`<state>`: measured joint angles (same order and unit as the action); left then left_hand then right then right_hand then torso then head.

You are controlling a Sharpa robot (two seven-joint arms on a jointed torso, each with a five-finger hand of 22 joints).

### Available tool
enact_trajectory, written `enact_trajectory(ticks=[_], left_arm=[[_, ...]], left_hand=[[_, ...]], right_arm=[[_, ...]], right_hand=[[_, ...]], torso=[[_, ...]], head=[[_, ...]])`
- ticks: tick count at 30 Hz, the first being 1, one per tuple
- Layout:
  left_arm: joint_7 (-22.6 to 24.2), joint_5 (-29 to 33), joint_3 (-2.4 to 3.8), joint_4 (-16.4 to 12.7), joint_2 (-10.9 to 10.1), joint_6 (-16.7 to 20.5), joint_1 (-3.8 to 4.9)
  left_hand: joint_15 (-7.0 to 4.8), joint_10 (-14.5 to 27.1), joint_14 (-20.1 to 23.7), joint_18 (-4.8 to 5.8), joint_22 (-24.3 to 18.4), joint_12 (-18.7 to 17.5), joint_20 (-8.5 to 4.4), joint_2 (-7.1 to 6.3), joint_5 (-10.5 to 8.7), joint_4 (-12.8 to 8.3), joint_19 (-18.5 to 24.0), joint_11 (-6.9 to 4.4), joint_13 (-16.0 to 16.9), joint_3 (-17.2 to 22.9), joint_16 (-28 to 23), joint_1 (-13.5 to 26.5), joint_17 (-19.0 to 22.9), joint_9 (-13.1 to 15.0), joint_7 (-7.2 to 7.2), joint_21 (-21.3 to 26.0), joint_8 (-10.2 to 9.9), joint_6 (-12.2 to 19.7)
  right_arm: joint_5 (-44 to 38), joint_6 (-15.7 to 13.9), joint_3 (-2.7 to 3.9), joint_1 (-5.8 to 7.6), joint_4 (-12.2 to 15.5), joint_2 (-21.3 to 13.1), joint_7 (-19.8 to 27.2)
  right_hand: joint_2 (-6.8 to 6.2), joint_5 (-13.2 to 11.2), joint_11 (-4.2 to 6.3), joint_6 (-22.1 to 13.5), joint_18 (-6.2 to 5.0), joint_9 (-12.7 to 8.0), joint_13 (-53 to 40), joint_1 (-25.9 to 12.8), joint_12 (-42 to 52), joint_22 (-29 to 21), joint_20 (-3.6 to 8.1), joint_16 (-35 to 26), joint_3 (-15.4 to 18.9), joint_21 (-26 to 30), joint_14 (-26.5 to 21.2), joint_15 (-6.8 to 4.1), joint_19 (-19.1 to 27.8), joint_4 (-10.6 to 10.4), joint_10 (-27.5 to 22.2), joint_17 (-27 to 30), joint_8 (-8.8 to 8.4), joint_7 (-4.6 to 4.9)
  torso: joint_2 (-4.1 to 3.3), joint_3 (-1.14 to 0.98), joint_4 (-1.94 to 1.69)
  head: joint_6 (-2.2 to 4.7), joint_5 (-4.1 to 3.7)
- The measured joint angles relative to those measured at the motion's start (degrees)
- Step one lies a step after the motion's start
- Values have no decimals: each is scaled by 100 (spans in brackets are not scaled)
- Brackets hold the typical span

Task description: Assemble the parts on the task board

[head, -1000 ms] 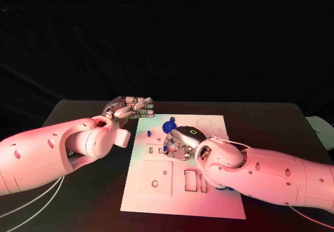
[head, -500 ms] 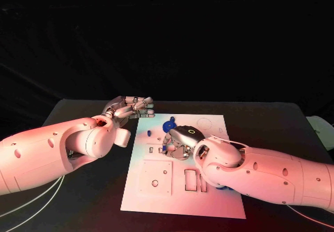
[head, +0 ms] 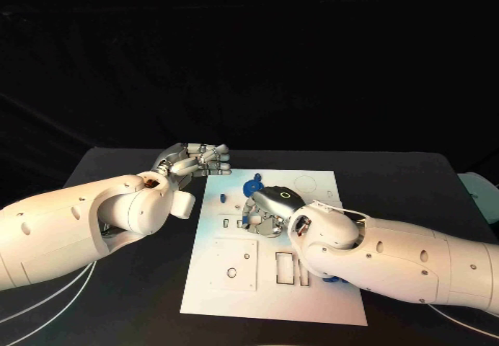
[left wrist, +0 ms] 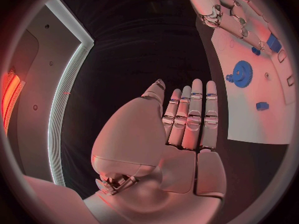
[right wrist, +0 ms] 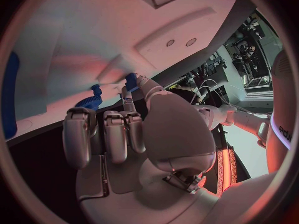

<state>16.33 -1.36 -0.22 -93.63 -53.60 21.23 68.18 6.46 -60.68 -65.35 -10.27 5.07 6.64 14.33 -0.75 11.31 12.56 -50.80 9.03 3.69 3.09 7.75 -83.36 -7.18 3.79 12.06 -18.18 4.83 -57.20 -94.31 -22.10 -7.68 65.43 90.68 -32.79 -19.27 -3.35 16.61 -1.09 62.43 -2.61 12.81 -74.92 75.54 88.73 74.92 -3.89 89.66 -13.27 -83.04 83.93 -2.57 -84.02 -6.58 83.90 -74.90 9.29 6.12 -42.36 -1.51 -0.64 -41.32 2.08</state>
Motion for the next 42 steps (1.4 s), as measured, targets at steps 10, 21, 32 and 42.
enact_trajectory(ticks=[10, 21, 32, 42], left_arm=[[-7, 0, 0, 0, -2, -5, 0], [-16, 1, 0, -6, -17, -5, 0], [-22, 1, 0, -8, -23, -5, 0], [-24, 1, 0, -10, -28, -5, 0]], left_hand=[[0, 0, 0, 0, 0, 0, 0, 0, 0, 0, 0, 0, 0, 0, 0, 0, 0, 0, 0, 0, 0, 0], [0, 0, 0, 0, -5, 0, 0, 0, 0, 0, 0, 0, 0, 0, 0, 0, -5, 0, 0, 0, 0, 0], [0, 0, 0, 0, -5, 0, 0, 0, 0, 0, 0, 0, 0, 0, 0, 0, -5, 0, 0, 0, 0, 0], [0, 0, 0, 0, -5, 0, 0, 0, 0, 0, 0, 0, 0, 0, 0, 0, -4, 0, 0, 0, 0, 0]], right_arm=[[-38, 78, 6, 8, -12, 24, -27], [-63, 125, 3, 10, -33, 40, -61], [-79, 182, 0, 7, -65, 56, -101], [-84, 216, -9, 1, -80, 57, -125]], right_hand=[[-46, -34, 0, 16, 1, -31, 0, -46, -33, -1, 0, 0, 0, 51, 0, 0, 0, 0, 0, 0, -35, -17], [-119, -31, -42, -72, 0, -52, 1, -119, -88, -1, 0, 0, 39, 86, 8, 8, 0, -40, -1, -4, -111, 31], [-149, -30, -62, -81, 0, -60, 1, -149, -111, -2, 0, 0, 46, 110, 21, 21, 0, -47, 19, -4, -135, 40], [-410, -492, -129, -256, 0, -105, 1, -411, -200, -2, -42, 0, 257, 200, 4, 87, -1, -177, 20, -3, -266, 133]], torso=[[0, -1, 0], [-2, 2, -1], [-2, 3, -1], [-2, 1, 0]], head=[[-14, 15], [-20, 12], [-30, 20], [-37, 24]])
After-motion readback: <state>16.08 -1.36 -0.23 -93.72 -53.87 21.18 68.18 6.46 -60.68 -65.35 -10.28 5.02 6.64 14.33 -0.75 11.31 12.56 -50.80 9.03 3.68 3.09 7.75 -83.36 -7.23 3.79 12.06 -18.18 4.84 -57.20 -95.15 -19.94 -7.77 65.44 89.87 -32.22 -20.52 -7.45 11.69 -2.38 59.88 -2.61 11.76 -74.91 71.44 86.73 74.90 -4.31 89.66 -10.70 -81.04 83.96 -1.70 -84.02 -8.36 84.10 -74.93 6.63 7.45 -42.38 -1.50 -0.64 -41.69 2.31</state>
